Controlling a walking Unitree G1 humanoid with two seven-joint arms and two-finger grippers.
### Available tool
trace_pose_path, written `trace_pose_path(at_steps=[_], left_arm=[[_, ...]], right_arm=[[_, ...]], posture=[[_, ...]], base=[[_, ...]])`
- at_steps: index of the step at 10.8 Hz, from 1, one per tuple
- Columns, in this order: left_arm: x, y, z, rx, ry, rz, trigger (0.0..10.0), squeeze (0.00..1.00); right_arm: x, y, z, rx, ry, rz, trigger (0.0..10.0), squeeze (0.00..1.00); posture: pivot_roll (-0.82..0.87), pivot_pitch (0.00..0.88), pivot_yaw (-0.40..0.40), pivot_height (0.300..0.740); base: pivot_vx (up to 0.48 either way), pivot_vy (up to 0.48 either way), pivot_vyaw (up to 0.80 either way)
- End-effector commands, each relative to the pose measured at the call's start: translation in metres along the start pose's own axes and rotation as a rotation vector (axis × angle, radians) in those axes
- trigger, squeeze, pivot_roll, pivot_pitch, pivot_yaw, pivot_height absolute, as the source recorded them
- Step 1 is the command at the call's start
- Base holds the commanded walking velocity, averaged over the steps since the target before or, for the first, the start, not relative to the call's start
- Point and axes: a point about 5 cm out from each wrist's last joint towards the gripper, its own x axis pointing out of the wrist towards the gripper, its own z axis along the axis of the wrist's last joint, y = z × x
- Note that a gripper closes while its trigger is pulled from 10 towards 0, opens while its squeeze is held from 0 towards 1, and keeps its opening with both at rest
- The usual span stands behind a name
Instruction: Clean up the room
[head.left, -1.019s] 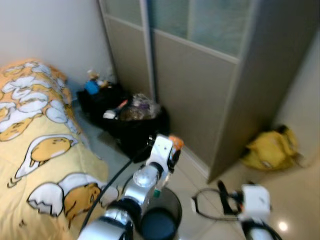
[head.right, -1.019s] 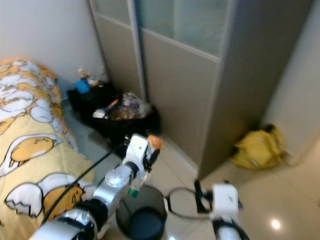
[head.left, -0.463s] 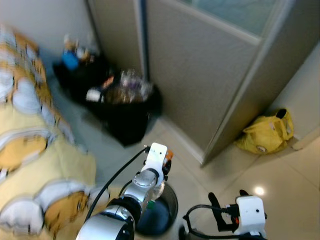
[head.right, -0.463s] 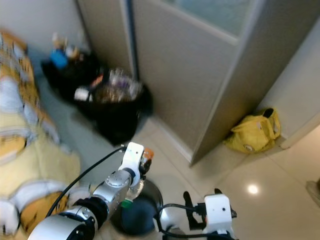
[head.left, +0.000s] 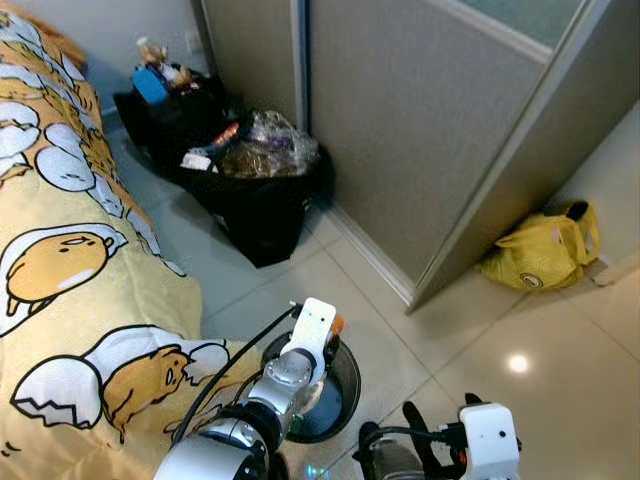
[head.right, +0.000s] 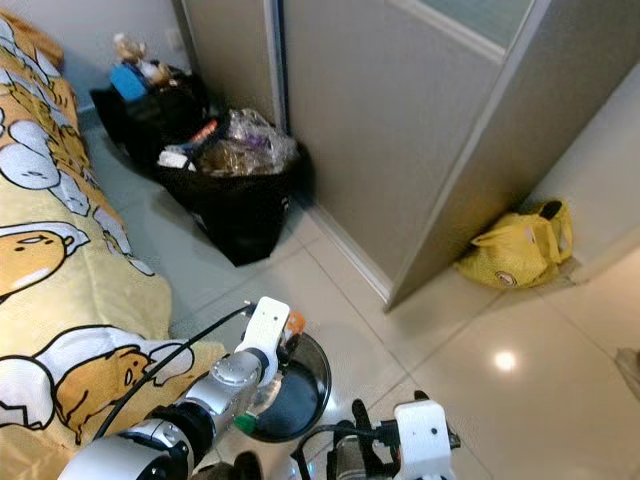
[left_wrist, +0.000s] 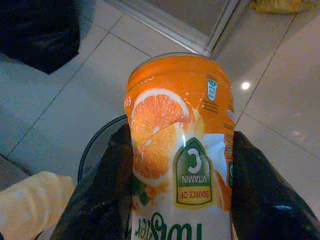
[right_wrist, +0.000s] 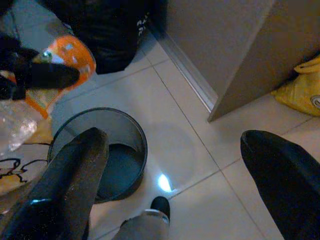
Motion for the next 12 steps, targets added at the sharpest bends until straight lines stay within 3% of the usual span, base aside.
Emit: trace_pose_path(at_steps=[1, 5, 8, 9, 11, 12], left_arm=[[0.0, -0.016, -0.004, 0.02, 0.032, -0.032, 10.0, 1.0], [0.0, -0.015, -0.004, 0.023, 0.036, -0.028, 10.0, 1.0], [-0.004, -0.023, -0.022, -0.006, 0.078, -0.114, 10.0, 1.0], [-0.005, -0.026, -0.024, -0.014, 0.056, -0.164, 10.0, 0.0], [-0.008, 0.003, -0.004, -0.01, -0.157, -0.11, 10.0, 0.0], [-0.022, 0.045, 0.019, -0.079, -0.394, -0.027, 10.0, 0.0]], right_arm=[[-0.004, -0.002, -0.002, 0.002, 0.025, -0.006, 10.0, 0.0], [0.001, -0.004, -0.001, -0.006, 0.028, 0.002, 10.0, 0.0], [0.014, -0.005, 0.001, 0.007, 0.017, 0.005, 10.0, 0.0], [0.025, -0.005, 0.004, 0.002, -0.003, 0.012, 10.0, 0.0], [0.046, -0.011, 0.017, 0.02, -0.06, -0.013, 10.0, 0.0], [0.062, -0.023, 0.026, 0.038, -0.111, -0.048, 10.0, 0.0]], posture=[[-0.31, 0.312, 0.024, 0.74], [-0.29, 0.288, 0.018, 0.74], [-0.24, 0.257, 0.026, 0.74], [-0.21, 0.224, 0.036, 0.74], [-0.13, 0.134, 0.055, 0.74], [-0.05, 0.055, 0.057, 0.74]], base=[[0.0, 0.0, 0.0], [0.0, 0.0, 0.0], [0.0, 0.0, 0.0], [0.0, 0.0, 0.0], [0.0, 0.0, 0.0], [0.0, 0.0, 0.0]])
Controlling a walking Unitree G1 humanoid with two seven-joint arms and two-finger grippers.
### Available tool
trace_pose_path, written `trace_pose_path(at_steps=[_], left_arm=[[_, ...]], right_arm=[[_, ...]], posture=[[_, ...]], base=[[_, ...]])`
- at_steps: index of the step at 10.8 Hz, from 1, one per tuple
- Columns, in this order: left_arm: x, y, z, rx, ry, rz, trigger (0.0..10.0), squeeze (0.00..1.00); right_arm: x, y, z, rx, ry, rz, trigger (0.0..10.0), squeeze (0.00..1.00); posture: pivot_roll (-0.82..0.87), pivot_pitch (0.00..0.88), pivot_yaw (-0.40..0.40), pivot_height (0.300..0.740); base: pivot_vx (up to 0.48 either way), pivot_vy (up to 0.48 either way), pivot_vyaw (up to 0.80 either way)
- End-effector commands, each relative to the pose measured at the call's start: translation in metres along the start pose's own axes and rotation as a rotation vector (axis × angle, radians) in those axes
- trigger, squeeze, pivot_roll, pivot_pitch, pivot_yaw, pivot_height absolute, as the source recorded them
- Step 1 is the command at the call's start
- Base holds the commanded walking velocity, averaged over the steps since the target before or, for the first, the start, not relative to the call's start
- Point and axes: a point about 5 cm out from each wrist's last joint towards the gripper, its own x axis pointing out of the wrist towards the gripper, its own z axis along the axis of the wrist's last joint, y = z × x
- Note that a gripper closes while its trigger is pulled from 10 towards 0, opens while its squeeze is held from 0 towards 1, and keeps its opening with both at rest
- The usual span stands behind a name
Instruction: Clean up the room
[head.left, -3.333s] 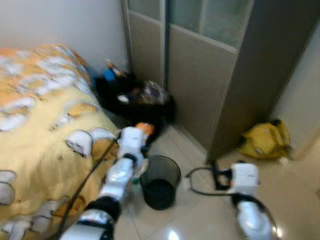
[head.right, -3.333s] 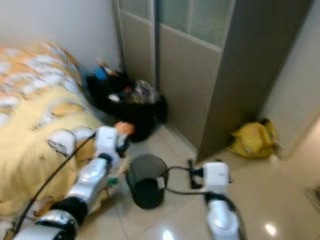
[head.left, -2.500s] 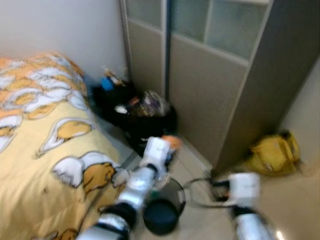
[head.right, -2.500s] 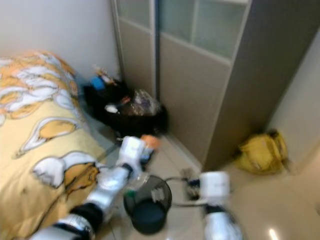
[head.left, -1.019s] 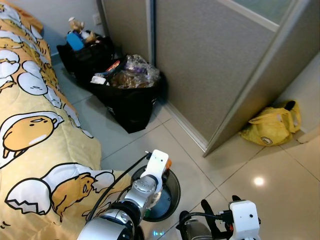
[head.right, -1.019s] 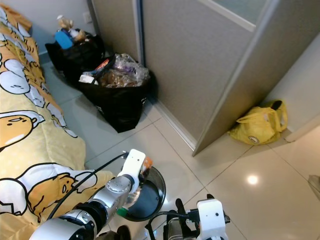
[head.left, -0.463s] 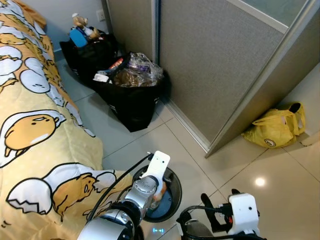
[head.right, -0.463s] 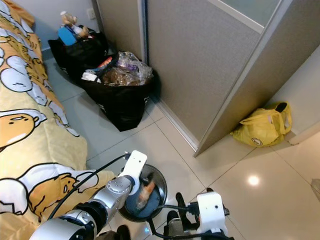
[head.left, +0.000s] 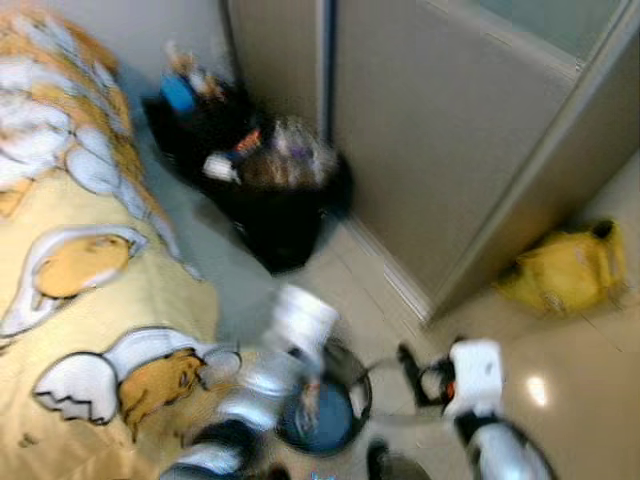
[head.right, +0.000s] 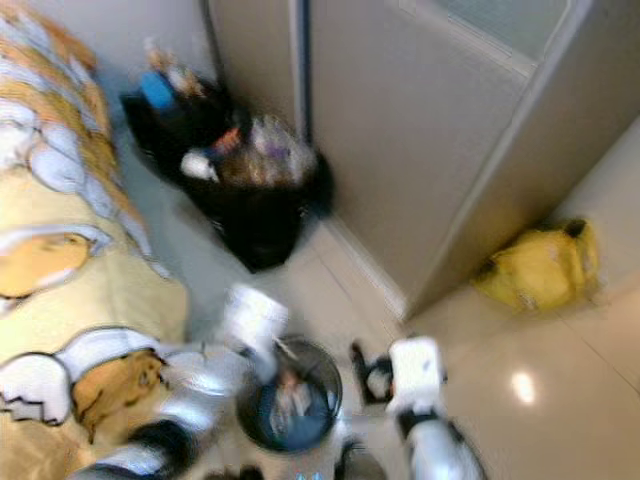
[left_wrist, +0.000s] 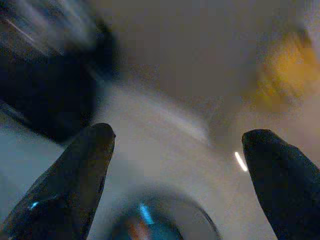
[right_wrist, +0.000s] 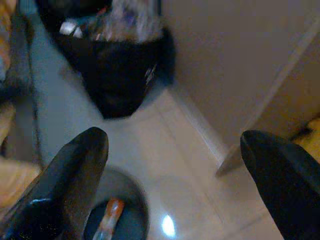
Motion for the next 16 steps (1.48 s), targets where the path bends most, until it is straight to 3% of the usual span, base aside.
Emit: trace_pose_path(at_steps=[1, 2, 3, 4, 5, 6, 8, 10, 13, 15, 16], left_arm=[[-0.006, 0.007, -0.003, -0.059, 0.0, 0.026, 10.0, 0.0], [-0.013, 0.015, -0.001, -0.135, -0.002, 0.062, 10.0, 0.0], [-0.02, 0.019, 0.004, -0.111, -0.034, 0.065, 10.0, 0.0], [-0.032, 0.031, 0.011, -0.006, -0.108, 0.11, 10.0, 0.0], [-0.041, 0.033, 0.015, 0.057, -0.162, 0.166, 10.0, 0.0], [-0.04, 0.03, 0.018, 0.031, -0.165, 0.178, 10.0, 0.0], [-0.035, 0.015, 0.029, 0.081, -0.171, 0.105, 10.0, 0.0], [-0.031, 0.012, 0.029, 0.108, -0.144, 0.097, 10.0, 0.0], [-0.011, 0.014, 0.037, 0.029, -0.111, 0.133, 10.0, 0.0], [-0.008, 0.009, 0.041, 0.06, -0.12, 0.117, 10.0, 0.0], [-0.009, 0.016, 0.037, 0.065, -0.103, 0.133, 10.0, 0.0]], right_arm=[[-0.001, -0.004, -0.004, 0.021, 0.006, -0.02, 10.0, 0.0], [0.007, -0.009, -0.002, 0.024, -0.006, -0.028, 10.0, 0.0], [0.015, -0.015, 0.001, 0.02, -0.02, -0.041, 10.0, 0.0], [0.031, -0.031, 0.011, 0.028, -0.045, -0.073, 10.0, 0.0], [0.044, -0.046, 0.01, 0.078, -0.025, -0.074, 10.0, 0.0], [0.048, -0.044, 0.008, 0.116, -0.02, -0.051, 10.0, 0.0], [0.053, -0.027, 0.004, 0.147, -0.024, -0.018, 10.0, 0.0], [0.054, -0.021, -0.004, 0.172, -0.014, -0.005, 10.0, 0.0], [0.058, -0.011, -0.005, 0.211, -0.026, 0.038, 10.0, 0.0], [0.057, -0.006, -0.007, 0.215, -0.022, 0.083, 10.0, 0.0], [0.058, -0.003, -0.008, 0.224, -0.026, 0.086, 10.0, 0.0]], posture=[[-0.01, 0.021, 0.059, 0.74], [0.04, 0.0, 0.058, 0.74], [0.05, 0.0, 0.057, 0.74], [0.08, 0.0, 0.008, 0.74], [0.13, 0.0, -0.046, 0.74], [0.13, 0.0, -0.048, 0.74], [0.12, 0.0, -0.025, 0.74], [0.11, 0.0, -0.007, 0.74], [0.09, 0.0, 0.003, 0.74], [0.09, 0.0, 0.006, 0.74], [0.09, 0.0, 0.01, 0.74]], base=[[0.0, 0.0, 0.0], [0.0, 0.0, 0.0], [0.0, 0.0, 0.0], [0.0, 0.0, 0.0], [0.0, 0.0, 0.0], [0.0, 0.0, 0.43], [0.0, 0.456, 0.43], [0.0, 0.223, 0.43], [0.0, 0.0, 0.43], [0.0, 0.0, 0.43], [0.0, 0.0, 0.43]])
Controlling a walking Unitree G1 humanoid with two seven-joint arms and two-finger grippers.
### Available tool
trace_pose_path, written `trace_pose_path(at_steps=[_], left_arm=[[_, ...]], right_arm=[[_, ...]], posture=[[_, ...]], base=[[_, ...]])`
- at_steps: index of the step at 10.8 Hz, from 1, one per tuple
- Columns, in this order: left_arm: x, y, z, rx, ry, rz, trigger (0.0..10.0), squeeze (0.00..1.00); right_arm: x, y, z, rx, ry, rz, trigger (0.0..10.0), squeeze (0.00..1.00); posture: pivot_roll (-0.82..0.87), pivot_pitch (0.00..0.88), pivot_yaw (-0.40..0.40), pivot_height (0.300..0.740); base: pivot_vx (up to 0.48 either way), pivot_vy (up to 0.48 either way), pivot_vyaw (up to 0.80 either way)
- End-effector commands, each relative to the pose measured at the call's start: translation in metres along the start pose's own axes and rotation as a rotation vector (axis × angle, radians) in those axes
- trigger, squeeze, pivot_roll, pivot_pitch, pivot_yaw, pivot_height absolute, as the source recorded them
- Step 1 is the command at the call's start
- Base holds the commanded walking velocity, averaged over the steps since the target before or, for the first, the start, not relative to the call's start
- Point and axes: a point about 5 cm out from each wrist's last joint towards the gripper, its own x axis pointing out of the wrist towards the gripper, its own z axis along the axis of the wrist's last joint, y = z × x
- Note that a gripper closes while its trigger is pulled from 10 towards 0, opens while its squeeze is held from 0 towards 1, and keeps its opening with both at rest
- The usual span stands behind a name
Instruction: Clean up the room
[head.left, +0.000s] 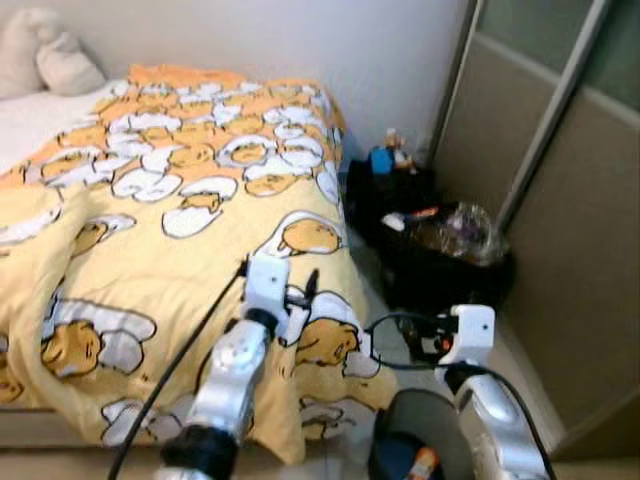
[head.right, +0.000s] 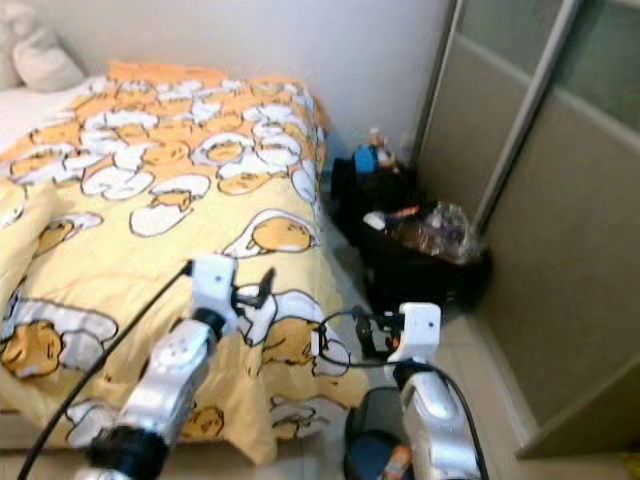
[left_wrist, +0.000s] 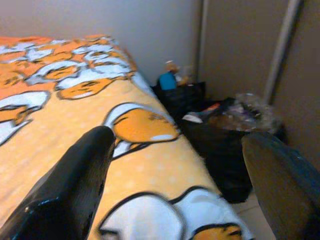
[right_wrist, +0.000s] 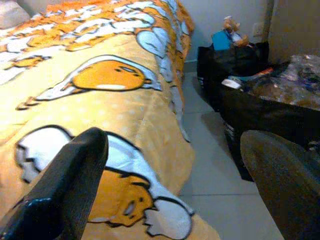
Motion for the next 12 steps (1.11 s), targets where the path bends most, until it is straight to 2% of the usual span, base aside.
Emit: trace_pose_path(at_steps=[1, 2, 4, 5, 6, 7, 9, 10, 12], left_arm=[[-0.002, 0.008, 0.0, -0.013, -0.017, 0.029, 10.0, 1.0], [-0.007, 0.019, -0.008, 0.008, 0.025, 0.079, 10.0, 1.0], [-0.008, 0.026, -0.017, -0.01, 0.066, 0.101, 10.0, 1.0], [-0.007, 0.026, -0.018, -0.053, 0.073, 0.096, 10.0, 1.0], [-0.008, 0.035, -0.024, -0.164, 0.087, 0.159, 10.0, 1.0], [-0.013, 0.038, -0.03, -0.171, 0.097, 0.205, 10.0, 1.0], [-0.023, 0.041, -0.04, -0.152, 0.126, 0.206, 10.0, 1.0], [-0.021, 0.035, -0.039, -0.142, 0.121, 0.164, 10.0, 1.0], [-0.021, 0.031, -0.035, -0.134, 0.101, 0.155, 10.0, 1.0]], right_arm=[[0.0, 0.001, 0.0, 0.0, -0.008, 0.009, 10.0, 0.0], [-0.001, 0.001, -0.001, -0.005, -0.014, 0.008, 10.0, 0.0], [0.0, 0.002, 0.001, -0.037, -0.025, 0.005, 10.0, 0.0], [0.0, 0.002, 0.002, -0.045, -0.033, 0.006, 10.0, 0.0], [0.001, -0.002, 0.007, -0.056, -0.054, -0.019, 10.0, 0.0], [-0.003, -0.011, 0.012, -0.027, -0.085, -0.069, 10.0, 0.0], [-0.009, -0.02, 0.011, -0.048, -0.079, -0.086, 10.0, 0.0], [-0.007, -0.021, 0.009, -0.048, -0.065, -0.085, 10.0, 0.0], [-0.003, -0.016, 0.011, -0.044, -0.065, -0.057, 10.0, 0.0]], posture=[[0.1, 0.0, 0.012, 0.74], [0.1, 0.0, 0.018, 0.74], [0.11, 0.0, 0.021, 0.74], [0.11, 0.0, 0.022, 0.74], [0.1, 0.0, 0.018, 0.74], [0.1, 0.0, 0.001, 0.74], [0.11, 0.0, -0.005, 0.74], [0.11, 0.0, -0.006, 0.74], [0.11, 0.0, -0.004, 0.74]], base=[[0.0, 0.0, 0.43], [0.0, 0.0, 0.43], [0.0, 0.0, 0.0], [0.0, 0.382, 0.0], [0.0, 0.48, 0.0], [0.0, 0.48, 0.0], [0.0, 0.48, 0.0], [0.0, 0.48, 0.0], [0.0, 0.48, 0.6]])
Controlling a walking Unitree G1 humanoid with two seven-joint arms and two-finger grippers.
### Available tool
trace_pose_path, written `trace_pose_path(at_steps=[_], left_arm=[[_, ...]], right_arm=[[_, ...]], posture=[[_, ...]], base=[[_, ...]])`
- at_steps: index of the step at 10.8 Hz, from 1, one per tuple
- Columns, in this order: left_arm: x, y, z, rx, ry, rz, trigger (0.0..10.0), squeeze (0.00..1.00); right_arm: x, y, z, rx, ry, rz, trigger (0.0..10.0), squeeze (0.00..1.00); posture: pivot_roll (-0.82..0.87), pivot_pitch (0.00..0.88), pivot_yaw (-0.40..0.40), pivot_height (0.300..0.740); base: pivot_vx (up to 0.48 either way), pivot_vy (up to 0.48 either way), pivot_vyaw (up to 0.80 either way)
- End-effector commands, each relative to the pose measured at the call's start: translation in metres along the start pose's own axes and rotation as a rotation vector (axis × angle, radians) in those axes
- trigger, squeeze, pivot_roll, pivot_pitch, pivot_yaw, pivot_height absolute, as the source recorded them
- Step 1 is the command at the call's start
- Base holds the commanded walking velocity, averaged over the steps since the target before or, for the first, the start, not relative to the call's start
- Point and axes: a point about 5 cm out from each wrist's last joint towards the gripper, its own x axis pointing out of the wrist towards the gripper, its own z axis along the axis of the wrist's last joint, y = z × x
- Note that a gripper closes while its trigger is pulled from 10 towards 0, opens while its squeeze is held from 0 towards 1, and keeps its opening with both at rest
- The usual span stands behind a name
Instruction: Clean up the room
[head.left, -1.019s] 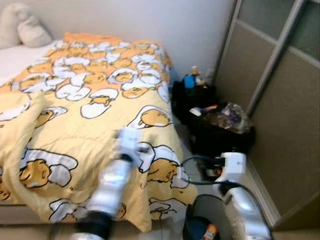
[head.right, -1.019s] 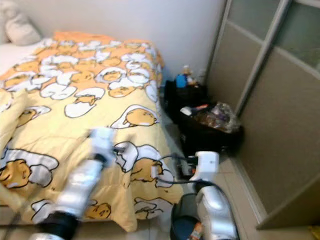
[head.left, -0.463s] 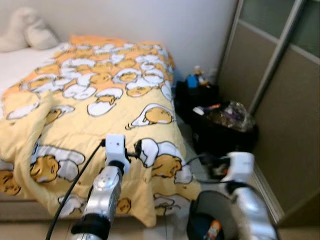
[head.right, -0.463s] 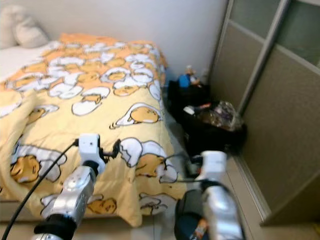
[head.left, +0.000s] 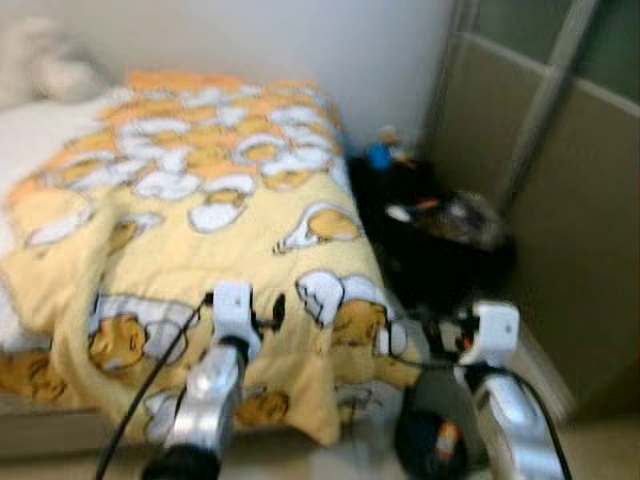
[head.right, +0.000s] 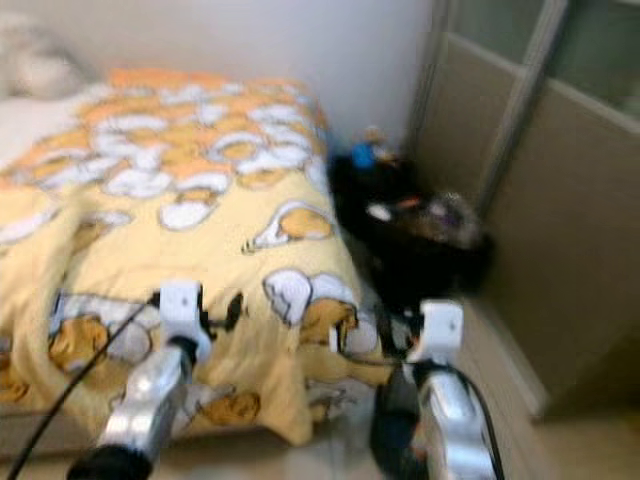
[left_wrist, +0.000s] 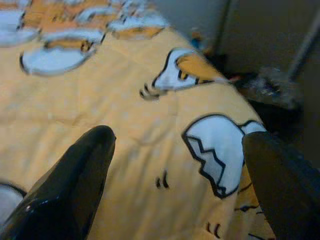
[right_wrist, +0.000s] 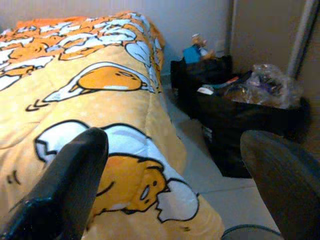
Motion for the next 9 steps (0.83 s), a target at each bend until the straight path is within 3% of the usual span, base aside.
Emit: trace_pose_path(at_steps=[1, 2, 3, 4, 6, 7, 9], left_arm=[[-0.012, 0.016, -0.001, 0.096, -0.016, 0.026, 10.0, 0.0], [-0.026, 0.02, -0.005, 0.108, -0.019, 0.017, 10.0, 0.0], [-0.047, 0.024, -0.012, 0.103, 0.009, 0.03, 10.0, 0.0], [-0.044, 0.022, -0.01, 0.095, 0.005, 0.04, 10.0, 0.0], [-0.023, 0.017, 0.004, 0.088, -0.008, 0.089, 10.0, 0.0], [-0.015, 0.017, 0.017, 0.137, -0.042, 0.068, 10.0, 0.0], [-0.009, 0.021, 0.02, 0.14, -0.04, 0.048, 10.0, 0.0]], right_arm=[[-0.002, 0.005, 0.0, 0.005, -0.004, 0.026, 10.0, 0.0], [-0.017, 0.0, -0.001, -0.018, -0.006, 0.026, 10.0, 0.0], [-0.043, -0.002, -0.015, -0.07, 0.047, 0.059, 10.0, 0.0], [-0.045, -0.003, -0.017, -0.083, 0.063, 0.069, 10.0, 0.0], [-0.023, 0.0, -0.004, -0.07, 0.03, 0.076, 10.0, 0.0], [-0.014, 0.003, 0.001, -0.064, 0.021, 0.071, 10.0, 0.0], [-0.007, 0.008, 0.002, -0.046, 0.014, 0.061, 10.0, 0.0]], posture=[[0.12, 0.0, -0.006, 0.74], [0.13, 0.0, -0.01, 0.74], [0.13, 0.0, -0.012, 0.74], [0.13, 0.0, -0.013, 0.74], [0.13, 0.0, -0.017, 0.74], [0.13, 0.0, -0.011, 0.74], [0.13, 0.0, -0.003, 0.74]], base=[[0.0, 0.48, 0.59], [0.0, 0.48, 0.58], [0.0, 0.48, 0.58], [0.0, 0.48, 0.58], [0.0, 0.0, 0.54], [0.0, 0.0, 0.52], [0.0, 0.435, 0.0]])
